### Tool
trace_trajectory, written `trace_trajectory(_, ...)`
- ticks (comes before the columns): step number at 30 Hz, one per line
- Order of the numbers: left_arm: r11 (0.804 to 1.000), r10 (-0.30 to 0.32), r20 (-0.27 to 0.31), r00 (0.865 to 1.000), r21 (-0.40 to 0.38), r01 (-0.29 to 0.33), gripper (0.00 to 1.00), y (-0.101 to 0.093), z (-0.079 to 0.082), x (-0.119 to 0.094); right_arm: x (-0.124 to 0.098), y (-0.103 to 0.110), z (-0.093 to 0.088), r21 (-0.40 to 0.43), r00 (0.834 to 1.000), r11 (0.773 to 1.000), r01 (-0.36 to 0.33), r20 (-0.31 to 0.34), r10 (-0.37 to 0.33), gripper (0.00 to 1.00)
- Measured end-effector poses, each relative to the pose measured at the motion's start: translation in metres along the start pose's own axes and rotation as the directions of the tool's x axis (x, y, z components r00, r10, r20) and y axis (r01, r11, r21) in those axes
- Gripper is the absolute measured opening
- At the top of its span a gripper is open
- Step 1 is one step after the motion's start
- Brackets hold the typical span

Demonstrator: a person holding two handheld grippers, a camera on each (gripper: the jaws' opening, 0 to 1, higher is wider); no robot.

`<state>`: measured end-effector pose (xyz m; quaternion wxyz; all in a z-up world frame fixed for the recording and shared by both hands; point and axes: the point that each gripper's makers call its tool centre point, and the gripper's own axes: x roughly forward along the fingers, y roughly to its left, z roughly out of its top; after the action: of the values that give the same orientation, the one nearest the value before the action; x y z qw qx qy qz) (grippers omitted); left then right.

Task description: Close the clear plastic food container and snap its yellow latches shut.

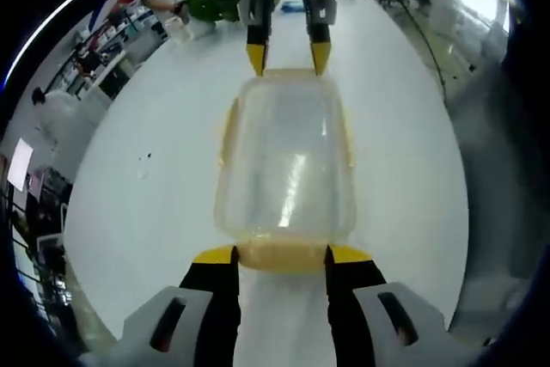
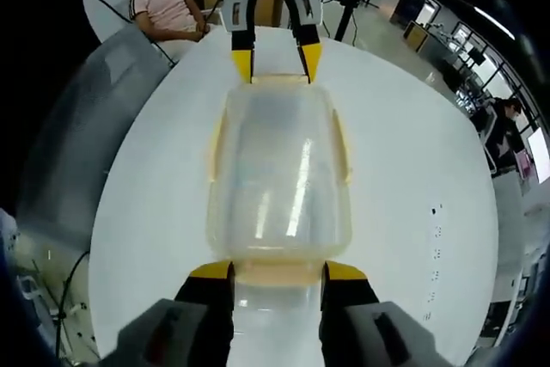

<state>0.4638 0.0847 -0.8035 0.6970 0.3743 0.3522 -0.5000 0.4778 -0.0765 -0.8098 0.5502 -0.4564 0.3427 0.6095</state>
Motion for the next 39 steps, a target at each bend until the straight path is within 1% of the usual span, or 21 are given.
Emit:
trace_trajectory(9, 1.000, -0.008, 0.009, 1.000, 0.008, 0.008, 0.36, -0.002, 0.019, 0.011, -0.006, 0.002, -0.024, 0.017, 1.000, 1.000, 0.005, -0.014, -0.005, 0.36)
trace_trajectory(16, 1.000, -0.013, 0.011, 1.000, 0.019, 0.013, 0.36, -0.002, 0.031, 0.021, -0.008, 0.002, -0.038, 0.031, 1.000, 0.999, 0.009, -0.022, -0.008, 0.36)
trace_trajectory(23, 1.000, -0.016, 0.017, 1.000, 0.026, 0.016, 0.36, 0.000, 0.044, 0.029, -0.011, 0.001, -0.053, 0.033, 0.999, 0.999, 0.016, -0.045, -0.014, 0.36)
trace_trajectory(28, 1.000, -0.025, 0.032, 0.999, 0.013, 0.024, 0.36, -0.001, 0.052, 0.039, -0.013, 0.000, -0.065, 0.042, 0.998, 0.999, 0.016, -0.057, -0.013, 0.36)
trace_trajectory(32, 1.000, -0.030, 0.038, 0.999, 0.010, 0.030, 0.36, -0.005, 0.056, 0.044, -0.014, 0.002, -0.071, 0.038, 0.997, 0.999, 0.013, -0.070, -0.011, 0.36)
trace_trajectory(36, 1.000, -0.030, 0.039, 0.999, 0.006, 0.030, 0.36, -0.007, 0.058, 0.047, -0.011, 0.002, -0.077, 0.039, 0.997, 0.999, 0.006, -0.078, -0.002, 0.36)
trace_trajectory(39, 0.999, -0.034, 0.036, 0.999, -0.005, 0.034, 0.36, -0.008, 0.057, 0.049, -0.010, 0.001, -0.077, 0.034, 0.997, 0.999, 0.001, -0.081, 0.002, 0.36)
